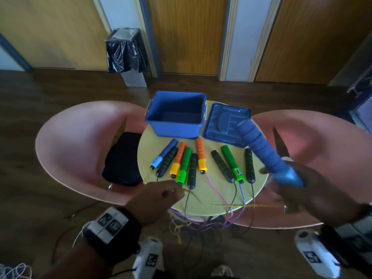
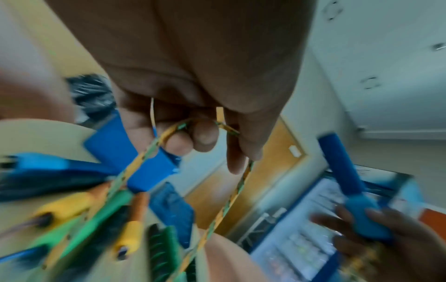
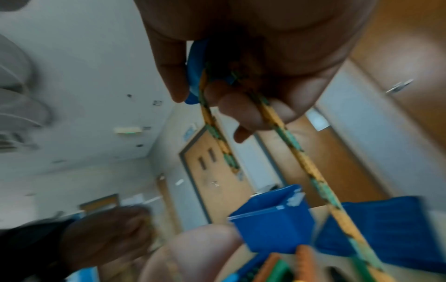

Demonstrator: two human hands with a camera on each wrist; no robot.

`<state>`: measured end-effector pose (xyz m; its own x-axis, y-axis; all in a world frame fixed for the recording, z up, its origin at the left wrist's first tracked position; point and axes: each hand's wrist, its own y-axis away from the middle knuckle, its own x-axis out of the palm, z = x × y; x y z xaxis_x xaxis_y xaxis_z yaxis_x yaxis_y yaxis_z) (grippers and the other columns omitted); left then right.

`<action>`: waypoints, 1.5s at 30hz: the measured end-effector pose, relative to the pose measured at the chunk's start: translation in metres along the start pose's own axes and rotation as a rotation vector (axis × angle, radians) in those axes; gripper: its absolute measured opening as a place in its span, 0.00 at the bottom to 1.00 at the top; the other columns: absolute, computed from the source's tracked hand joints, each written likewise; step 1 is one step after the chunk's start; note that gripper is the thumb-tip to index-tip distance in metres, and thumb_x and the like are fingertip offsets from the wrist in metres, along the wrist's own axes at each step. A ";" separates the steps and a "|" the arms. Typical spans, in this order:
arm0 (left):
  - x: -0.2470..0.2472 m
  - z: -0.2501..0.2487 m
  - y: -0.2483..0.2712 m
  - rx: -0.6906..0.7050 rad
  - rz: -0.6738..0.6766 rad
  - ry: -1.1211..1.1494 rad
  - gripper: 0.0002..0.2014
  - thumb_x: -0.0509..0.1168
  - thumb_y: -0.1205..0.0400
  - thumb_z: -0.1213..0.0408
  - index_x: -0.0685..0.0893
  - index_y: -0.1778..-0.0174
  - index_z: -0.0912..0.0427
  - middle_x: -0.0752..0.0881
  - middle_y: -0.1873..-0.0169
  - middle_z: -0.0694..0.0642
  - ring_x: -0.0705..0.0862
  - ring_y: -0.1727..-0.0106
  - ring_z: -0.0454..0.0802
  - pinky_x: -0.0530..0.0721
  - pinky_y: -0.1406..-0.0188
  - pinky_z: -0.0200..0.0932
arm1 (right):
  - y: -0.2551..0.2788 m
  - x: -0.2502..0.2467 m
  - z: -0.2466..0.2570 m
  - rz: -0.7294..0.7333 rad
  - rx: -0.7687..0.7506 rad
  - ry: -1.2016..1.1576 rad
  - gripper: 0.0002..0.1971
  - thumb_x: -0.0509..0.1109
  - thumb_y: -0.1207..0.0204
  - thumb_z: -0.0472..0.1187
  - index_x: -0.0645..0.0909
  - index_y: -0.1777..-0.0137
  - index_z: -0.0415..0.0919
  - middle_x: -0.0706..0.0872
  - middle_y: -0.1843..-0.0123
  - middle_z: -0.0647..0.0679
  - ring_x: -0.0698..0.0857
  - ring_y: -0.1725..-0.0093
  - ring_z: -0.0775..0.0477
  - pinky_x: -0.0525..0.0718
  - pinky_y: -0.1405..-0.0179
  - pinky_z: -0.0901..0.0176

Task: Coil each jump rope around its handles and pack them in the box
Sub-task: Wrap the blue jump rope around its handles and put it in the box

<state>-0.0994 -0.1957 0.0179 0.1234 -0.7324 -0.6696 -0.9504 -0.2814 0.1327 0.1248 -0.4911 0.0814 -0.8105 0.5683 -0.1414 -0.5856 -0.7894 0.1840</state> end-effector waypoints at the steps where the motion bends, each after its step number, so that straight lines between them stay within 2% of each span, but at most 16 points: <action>1: 0.000 -0.012 -0.011 0.095 0.028 0.009 0.09 0.66 0.18 0.46 0.83 0.59 0.44 0.82 0.68 0.39 0.78 0.66 0.35 0.75 0.62 0.36 | -0.005 0.027 0.009 0.070 0.007 0.018 0.26 0.88 0.44 0.56 0.86 0.46 0.50 0.85 0.67 0.52 0.82 0.68 0.56 0.80 0.71 0.68; 4: -0.006 -0.029 -0.030 0.292 0.040 -0.013 0.07 0.67 0.16 0.58 0.81 0.61 0.46 0.78 0.70 0.40 0.74 0.68 0.35 0.67 0.65 0.32 | -0.041 0.110 0.022 0.330 0.107 0.093 0.17 0.84 0.36 0.41 0.87 0.51 0.61 0.87 0.63 0.56 0.83 0.63 0.56 0.82 0.63 0.61; 7: -0.019 -0.020 -0.036 0.481 -0.058 -0.113 0.05 0.64 0.18 0.59 0.76 0.59 0.51 0.79 0.70 0.47 0.74 0.64 0.39 0.65 0.62 0.34 | -0.057 0.137 0.027 0.348 0.170 0.145 0.16 0.83 0.39 0.48 0.87 0.51 0.56 0.87 0.59 0.47 0.83 0.62 0.50 0.82 0.59 0.49; 10: -0.029 0.027 -0.028 0.231 0.089 -0.022 0.14 0.63 0.21 0.46 0.80 0.62 0.53 0.80 0.71 0.47 0.77 0.65 0.40 0.73 0.62 0.40 | -0.056 0.135 0.036 0.225 0.071 0.039 0.11 0.83 0.44 0.45 0.89 0.61 0.58 0.82 0.70 0.53 0.79 0.71 0.54 0.78 0.71 0.62; 13: -0.029 0.084 -0.005 -0.037 0.191 -0.023 0.17 0.65 0.21 0.43 0.82 0.63 0.55 0.84 0.71 0.46 0.78 0.68 0.35 0.79 0.60 0.42 | -0.045 0.110 0.036 -0.066 -0.059 -0.367 0.13 0.83 0.52 0.46 0.84 0.71 0.43 0.75 0.75 0.45 0.73 0.77 0.48 0.73 0.78 0.60; 16: -0.021 0.143 0.022 -0.203 0.332 -0.102 0.15 0.68 0.22 0.45 0.80 0.70 0.49 0.83 0.75 0.36 0.78 0.71 0.33 0.75 0.63 0.40 | -0.033 0.082 0.033 -0.396 -0.180 -0.741 0.07 0.73 0.34 0.41 0.78 0.65 0.41 0.77 0.72 0.47 0.77 0.73 0.49 0.79 0.70 0.64; 19: -0.022 0.173 0.029 -0.252 0.380 -0.131 0.23 0.59 0.33 0.33 0.80 0.63 0.50 0.85 0.70 0.48 0.81 0.67 0.41 0.81 0.56 0.51 | -0.021 0.072 0.032 -0.603 -0.289 -0.799 0.16 0.56 0.20 0.40 0.81 0.65 0.45 0.84 0.69 0.52 0.86 0.64 0.52 0.86 0.53 0.59; 21: -0.025 0.160 0.022 -0.231 0.384 -0.075 0.24 0.59 0.28 0.34 0.79 0.60 0.54 0.88 0.64 0.56 0.85 0.64 0.45 0.84 0.50 0.57 | -0.018 0.077 0.030 -0.638 -0.310 -0.753 0.19 0.53 0.18 0.37 0.83 0.63 0.45 0.89 0.65 0.52 0.90 0.58 0.50 0.87 0.47 0.56; 25: -0.041 0.074 -0.005 -0.006 0.374 0.018 0.18 0.58 0.18 0.39 0.80 0.60 0.50 0.88 0.65 0.48 0.85 0.64 0.42 0.83 0.56 0.51 | -0.024 0.106 0.029 -0.523 -0.215 -0.641 0.06 0.67 0.28 0.38 0.81 0.54 0.36 0.91 0.55 0.39 0.91 0.50 0.38 0.88 0.52 0.56; 27: -0.048 0.021 -0.017 0.113 0.349 0.093 0.16 0.60 0.16 0.42 0.81 0.60 0.50 0.86 0.66 0.44 0.81 0.66 0.37 0.79 0.60 0.44 | -0.032 0.124 0.025 -0.426 -0.137 -0.515 0.17 0.80 0.42 0.42 0.84 0.55 0.35 0.92 0.51 0.36 0.91 0.48 0.35 0.87 0.51 0.48; 30: -0.059 -0.043 -0.028 0.324 0.240 0.132 0.14 0.61 0.16 0.46 0.82 0.59 0.51 0.84 0.64 0.49 0.82 0.59 0.45 0.78 0.48 0.43 | -0.042 0.148 0.022 -0.209 -0.018 -0.293 0.27 0.81 0.50 0.45 0.86 0.49 0.35 0.91 0.47 0.38 0.87 0.46 0.28 0.80 0.46 0.30; 33: -0.074 -0.077 -0.031 0.463 0.163 0.209 0.13 0.62 0.15 0.53 0.77 0.63 0.55 0.78 0.68 0.54 0.77 0.65 0.48 0.77 0.62 0.50 | -0.047 0.152 0.023 0.005 0.033 -0.513 0.36 0.83 0.54 0.43 0.78 0.49 0.21 0.84 0.54 0.31 0.83 0.53 0.33 0.79 0.53 0.39; 36: -0.078 -0.074 -0.031 0.390 0.082 0.355 0.13 0.63 0.16 0.54 0.83 0.62 0.56 0.85 0.67 0.54 0.80 0.67 0.43 0.77 0.64 0.41 | -0.046 0.143 0.032 0.124 -0.011 -0.709 0.27 0.86 0.55 0.44 0.79 0.61 0.31 0.77 0.62 0.34 0.79 0.63 0.38 0.77 0.68 0.50; 40: -0.053 -0.039 -0.037 0.103 -0.115 0.570 0.13 0.62 0.20 0.55 0.89 0.62 0.54 0.90 0.62 0.56 0.87 0.59 0.45 0.80 0.55 0.39 | -0.044 0.124 0.055 0.149 -0.107 -0.781 0.22 0.86 0.52 0.45 0.80 0.63 0.37 0.70 0.65 0.39 0.75 0.65 0.40 0.77 0.68 0.51; 42: -0.026 -0.021 -0.039 0.022 -0.013 0.372 0.09 0.62 0.24 0.54 0.89 0.57 0.47 0.91 0.55 0.47 0.87 0.55 0.40 0.79 0.53 0.40 | -0.043 0.118 0.070 0.194 -0.183 -0.820 0.21 0.84 0.49 0.44 0.79 0.61 0.37 0.72 0.63 0.40 0.76 0.62 0.41 0.78 0.63 0.50; 45: 0.009 -0.006 -0.039 0.087 0.221 0.273 0.15 0.64 0.25 0.49 0.81 0.46 0.25 0.82 0.40 0.33 0.86 0.47 0.39 0.83 0.42 0.43 | -0.042 0.111 0.095 0.217 -0.306 -0.848 0.19 0.82 0.47 0.43 0.79 0.60 0.38 0.74 0.61 0.41 0.78 0.60 0.42 0.80 0.59 0.50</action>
<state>-0.0601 -0.1945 0.0111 -0.0274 -0.9117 -0.4099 -0.9818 -0.0525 0.1824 0.0584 -0.3729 0.1501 -0.7068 0.2851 0.6474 -0.4908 -0.8567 -0.1585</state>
